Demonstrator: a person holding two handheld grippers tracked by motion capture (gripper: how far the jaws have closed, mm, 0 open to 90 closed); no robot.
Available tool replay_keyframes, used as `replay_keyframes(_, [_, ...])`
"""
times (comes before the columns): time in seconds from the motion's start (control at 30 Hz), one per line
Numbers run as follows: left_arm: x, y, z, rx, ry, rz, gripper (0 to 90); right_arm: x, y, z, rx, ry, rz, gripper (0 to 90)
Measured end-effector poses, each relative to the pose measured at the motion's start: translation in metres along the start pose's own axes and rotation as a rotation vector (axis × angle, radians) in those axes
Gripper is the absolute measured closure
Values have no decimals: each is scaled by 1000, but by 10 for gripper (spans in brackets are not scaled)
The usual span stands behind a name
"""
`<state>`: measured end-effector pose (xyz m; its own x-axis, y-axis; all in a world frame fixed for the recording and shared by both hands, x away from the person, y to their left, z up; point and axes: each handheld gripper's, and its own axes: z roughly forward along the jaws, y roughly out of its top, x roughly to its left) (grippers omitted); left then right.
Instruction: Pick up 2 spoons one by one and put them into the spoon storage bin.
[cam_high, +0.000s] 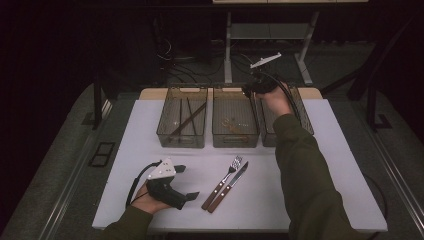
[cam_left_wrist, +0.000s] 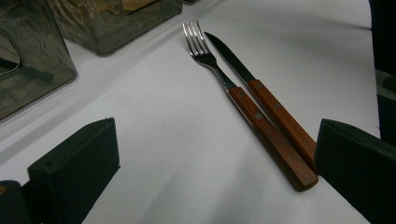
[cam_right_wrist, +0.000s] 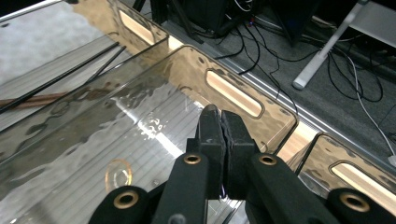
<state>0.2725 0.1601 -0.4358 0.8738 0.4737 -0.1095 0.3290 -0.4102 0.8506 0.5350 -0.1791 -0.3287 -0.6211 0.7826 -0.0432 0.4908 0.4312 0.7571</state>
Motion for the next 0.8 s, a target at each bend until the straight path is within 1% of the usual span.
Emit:
replay_keyframes(0.03, [0,0,0,-2,-1,-2,0,-2,0,2,3,1,5,882])
replay_keyframes(0.1, [0,0,0,0,-2,8,0,-3,1,5,7,-3,10,882])
replay_keyframes(0.23, [0,0,0,4,-6,7,0,-5,-1,12,11,-8,14,873])
replay_keyframes(0.27, [0,0,-1,3,-6,7,0,-5,-3,14,16,-9,23,839])
replay_keyframes(0.3, [-1,0,-1,7,-7,8,0,-5,-4,15,19,-11,32,757])
replay_keyframes(0.4, [-2,0,-1,2,-9,7,0,-2,-6,17,18,-22,38,673])
replay_keyframes(0.5, [-2,0,-1,1,-8,9,0,-1,-7,13,6,-22,43,614])
replay_keyframes(0.6, [-2,0,-1,-1,-6,7,0,0,-8,7,-4,-8,47,564])
replay_keyframes(0.67, [-2,0,0,0,-7,6,0,0,-11,3,-8,16,66,543])
replay_keyframes(0.73, [-2,0,0,3,-6,7,0,0,-15,-1,-21,27,75,518])
replay_keyframes(0.8, [-2,0,0,3,-6,7,0,-2,-20,-5,-15,39,97,480])
